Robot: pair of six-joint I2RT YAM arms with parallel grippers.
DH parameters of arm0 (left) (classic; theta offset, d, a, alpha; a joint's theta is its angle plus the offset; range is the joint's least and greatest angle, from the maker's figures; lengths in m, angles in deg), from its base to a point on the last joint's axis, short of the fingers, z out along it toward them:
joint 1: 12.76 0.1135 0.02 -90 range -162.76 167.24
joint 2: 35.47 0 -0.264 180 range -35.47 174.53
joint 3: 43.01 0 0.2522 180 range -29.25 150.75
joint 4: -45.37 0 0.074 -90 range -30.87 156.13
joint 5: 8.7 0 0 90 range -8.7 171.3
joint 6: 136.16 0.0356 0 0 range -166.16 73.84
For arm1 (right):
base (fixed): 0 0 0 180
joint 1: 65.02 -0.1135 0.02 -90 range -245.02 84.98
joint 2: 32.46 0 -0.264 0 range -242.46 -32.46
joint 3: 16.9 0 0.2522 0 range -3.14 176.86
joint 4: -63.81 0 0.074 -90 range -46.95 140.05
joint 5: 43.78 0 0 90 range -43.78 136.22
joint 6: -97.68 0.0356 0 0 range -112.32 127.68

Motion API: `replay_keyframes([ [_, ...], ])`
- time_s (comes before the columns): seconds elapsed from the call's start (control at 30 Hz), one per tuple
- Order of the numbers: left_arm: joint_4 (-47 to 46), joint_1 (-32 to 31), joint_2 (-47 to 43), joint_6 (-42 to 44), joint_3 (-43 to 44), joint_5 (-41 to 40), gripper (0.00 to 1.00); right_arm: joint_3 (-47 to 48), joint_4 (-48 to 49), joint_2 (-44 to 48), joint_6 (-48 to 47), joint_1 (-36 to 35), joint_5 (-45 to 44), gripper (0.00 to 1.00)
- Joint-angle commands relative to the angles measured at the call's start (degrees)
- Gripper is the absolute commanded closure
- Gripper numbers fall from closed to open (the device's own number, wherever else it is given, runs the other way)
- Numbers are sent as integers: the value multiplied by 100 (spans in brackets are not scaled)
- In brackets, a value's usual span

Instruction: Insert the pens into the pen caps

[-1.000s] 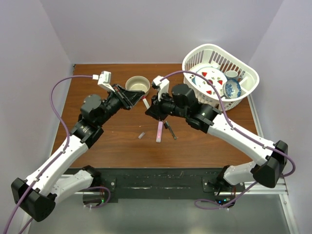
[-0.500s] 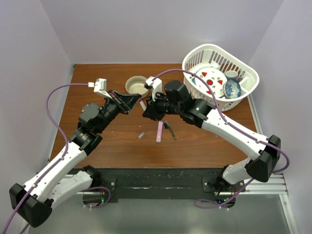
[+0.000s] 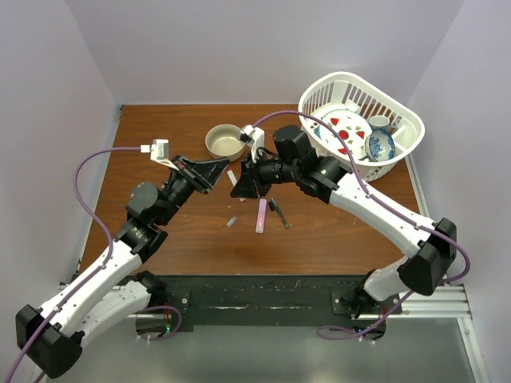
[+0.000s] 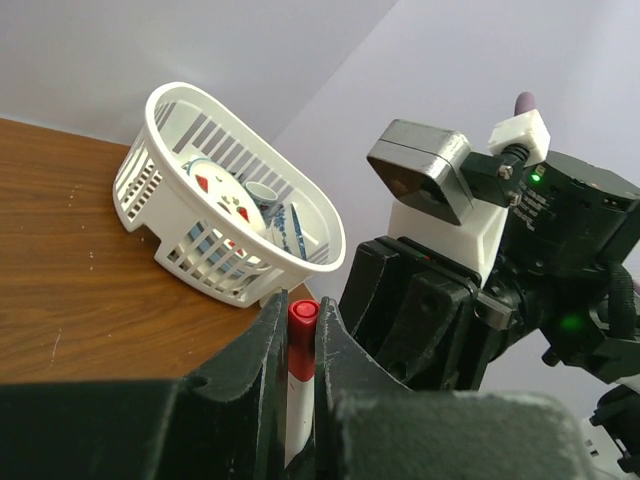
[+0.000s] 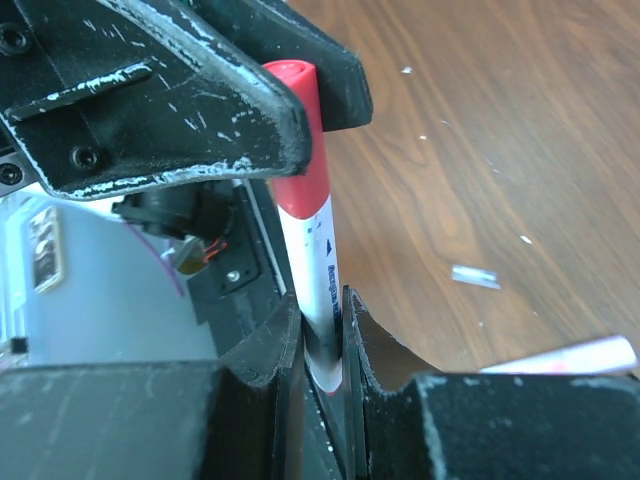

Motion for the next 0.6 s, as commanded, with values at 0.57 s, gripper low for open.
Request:
replay_keyframes([
  [0.57, 3589, -792, -140, 320, -256, 3229, 100, 1046, 3177, 202, -1232, 733, -443, 100],
])
